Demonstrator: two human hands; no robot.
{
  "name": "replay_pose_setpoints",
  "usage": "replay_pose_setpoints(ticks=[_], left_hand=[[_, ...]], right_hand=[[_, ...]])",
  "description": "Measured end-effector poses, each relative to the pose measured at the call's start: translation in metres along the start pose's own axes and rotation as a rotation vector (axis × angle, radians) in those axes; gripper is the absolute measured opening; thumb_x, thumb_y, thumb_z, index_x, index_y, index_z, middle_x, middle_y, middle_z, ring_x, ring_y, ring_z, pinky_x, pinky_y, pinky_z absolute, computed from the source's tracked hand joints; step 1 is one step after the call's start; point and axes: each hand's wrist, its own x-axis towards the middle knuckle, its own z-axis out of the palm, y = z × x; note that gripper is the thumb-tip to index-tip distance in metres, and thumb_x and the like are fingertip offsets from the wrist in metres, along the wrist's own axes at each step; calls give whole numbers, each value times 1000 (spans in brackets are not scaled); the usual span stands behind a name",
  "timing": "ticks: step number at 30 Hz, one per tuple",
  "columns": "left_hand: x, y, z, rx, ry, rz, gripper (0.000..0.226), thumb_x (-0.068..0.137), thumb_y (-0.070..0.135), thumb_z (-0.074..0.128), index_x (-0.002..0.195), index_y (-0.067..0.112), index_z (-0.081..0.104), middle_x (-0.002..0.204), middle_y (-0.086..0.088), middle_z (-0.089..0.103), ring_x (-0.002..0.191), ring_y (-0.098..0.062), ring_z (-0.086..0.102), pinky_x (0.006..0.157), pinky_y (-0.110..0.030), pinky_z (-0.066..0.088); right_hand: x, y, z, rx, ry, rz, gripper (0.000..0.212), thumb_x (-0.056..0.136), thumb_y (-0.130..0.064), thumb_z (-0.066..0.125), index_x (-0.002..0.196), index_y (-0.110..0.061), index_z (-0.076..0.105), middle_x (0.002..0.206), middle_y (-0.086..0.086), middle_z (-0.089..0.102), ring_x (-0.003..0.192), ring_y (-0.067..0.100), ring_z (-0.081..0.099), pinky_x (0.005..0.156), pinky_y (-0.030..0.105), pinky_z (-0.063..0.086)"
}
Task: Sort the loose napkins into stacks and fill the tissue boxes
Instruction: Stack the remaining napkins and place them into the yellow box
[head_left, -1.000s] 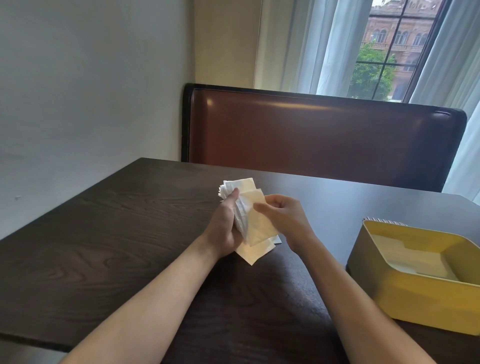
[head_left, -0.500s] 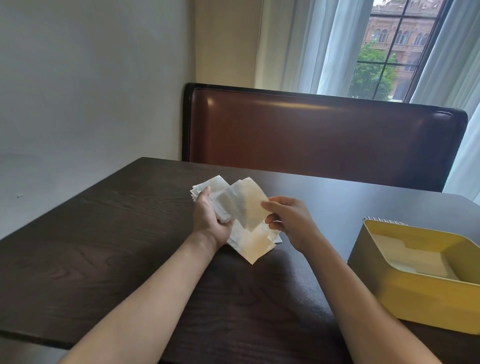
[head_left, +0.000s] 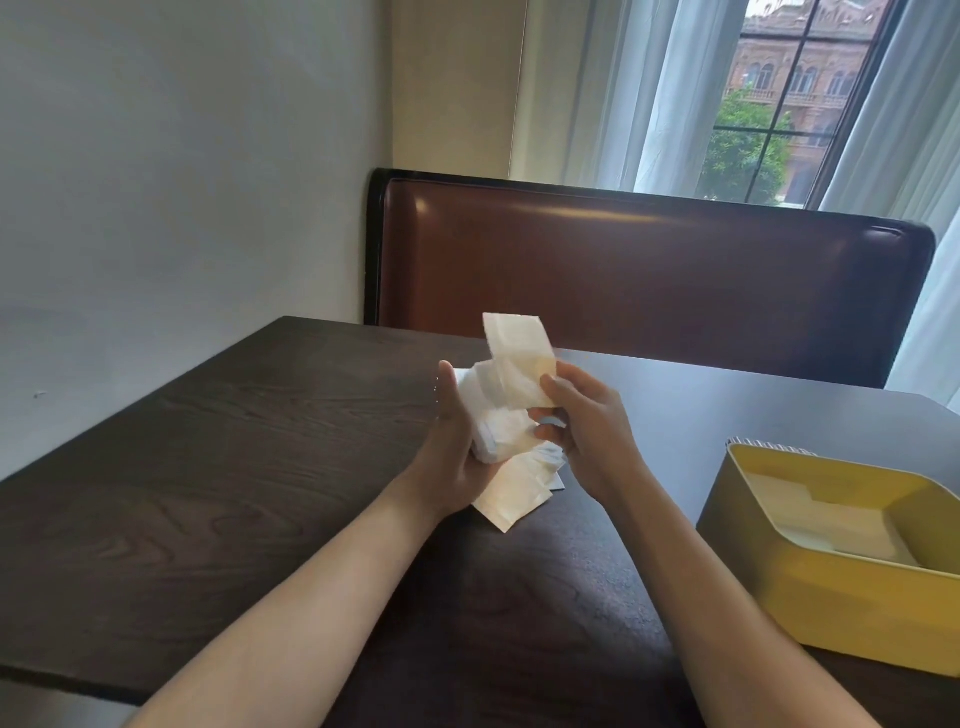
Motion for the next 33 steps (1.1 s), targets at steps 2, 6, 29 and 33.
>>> replay_pose_setpoints(ticks=[2, 6, 29, 33], left_hand=[[0, 0, 2, -10, -1, 8, 101, 86, 81, 12, 135, 4, 55, 133, -25, 56, 124, -39, 53, 114, -57, 36], [5, 1, -1, 42, 57, -1, 102, 79, 84, 28, 135, 3, 57, 132, -24, 62, 122, -38, 61, 108, -51, 45], [-2, 29, -14, -240, 345, 3, 38, 101, 36, 47, 112, 3, 63, 117, -20, 68, 109, -29, 66, 92, -40, 53], [-2, 31, -18, -263, 356, 16, 28, 96, 30, 52, 105, 6, 63, 101, -13, 67, 94, -25, 66, 108, -39, 45]], right_hand=[[-1, 3, 2, -60, -14, 58, 17, 98, -7, 56, 100, -14, 72, 84, 3, 71, 64, 16, 63, 56, 25, 55], [1, 6, 1, -216, -9, 152, 11, 95, -9, 62, 93, -12, 72, 79, 8, 68, 57, 12, 59, 52, 20, 52], [13, 32, -10, -931, -111, 61, 22, 79, -40, 80, 93, -24, 74, 90, -12, 66, 80, 5, 60, 66, 21, 47], [12, 42, -6, -1166, -251, 36, 37, 71, -46, 83, 98, -26, 68, 100, -3, 61, 90, 16, 58, 69, 30, 48]])
